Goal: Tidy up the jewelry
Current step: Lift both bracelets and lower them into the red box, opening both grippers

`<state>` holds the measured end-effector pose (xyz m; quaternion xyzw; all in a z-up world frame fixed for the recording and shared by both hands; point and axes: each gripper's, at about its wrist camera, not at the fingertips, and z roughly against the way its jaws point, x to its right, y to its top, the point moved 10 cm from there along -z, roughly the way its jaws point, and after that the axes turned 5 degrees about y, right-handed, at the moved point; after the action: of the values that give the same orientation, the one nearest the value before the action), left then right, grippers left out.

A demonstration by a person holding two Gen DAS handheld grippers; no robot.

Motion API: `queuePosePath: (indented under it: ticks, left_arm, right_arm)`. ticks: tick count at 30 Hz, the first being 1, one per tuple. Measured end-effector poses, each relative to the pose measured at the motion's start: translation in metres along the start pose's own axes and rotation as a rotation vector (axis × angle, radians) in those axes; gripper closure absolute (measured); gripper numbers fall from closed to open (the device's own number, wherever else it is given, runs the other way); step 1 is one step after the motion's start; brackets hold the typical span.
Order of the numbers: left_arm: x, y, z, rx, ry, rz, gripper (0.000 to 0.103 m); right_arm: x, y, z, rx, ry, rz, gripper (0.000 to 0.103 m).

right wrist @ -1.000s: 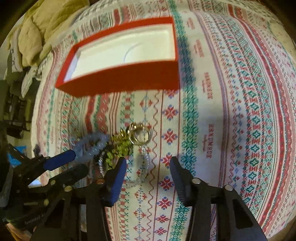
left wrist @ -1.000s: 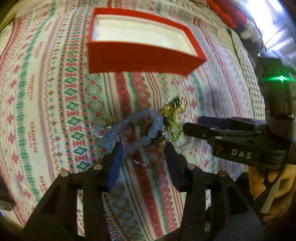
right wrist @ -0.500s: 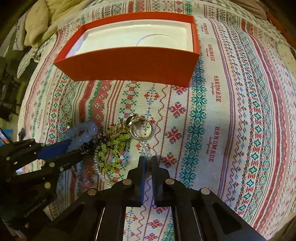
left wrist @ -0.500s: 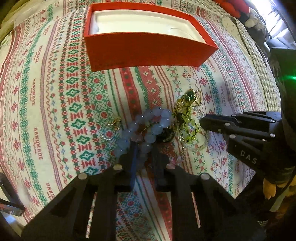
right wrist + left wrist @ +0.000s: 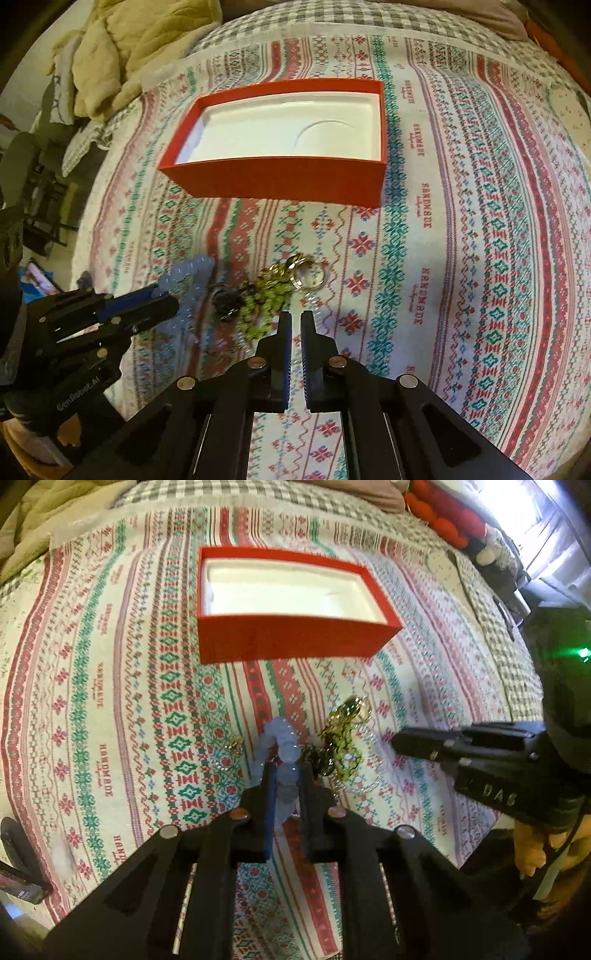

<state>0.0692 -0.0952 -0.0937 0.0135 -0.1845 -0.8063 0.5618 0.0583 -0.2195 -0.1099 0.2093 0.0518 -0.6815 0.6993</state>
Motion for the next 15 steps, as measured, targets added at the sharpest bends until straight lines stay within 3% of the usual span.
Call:
queuePosePath:
  ticks: [7,9,10,15]
  left_arm:
    - [-0.004,-0.002,0.007,0.015,0.007,0.016,0.090]
    - [-0.009,-0.005,0.008,0.013,0.011,0.021,0.090]
    - [-0.013,-0.006,0.009,0.011,0.013,0.026,0.090]
    - [-0.020,-0.010,0.012,0.016,0.018,0.045,0.090]
  right_arm:
    - [-0.002,-0.025,-0.007,-0.053,-0.004,0.049,0.074]
    - [-0.006,-0.026,-0.009,-0.061,-0.013,0.069,0.046]
    - [-0.008,-0.027,-0.009,-0.056,-0.012,0.081,0.042]
    - [-0.019,-0.026,-0.013,-0.042,-0.009,0.125,0.043]
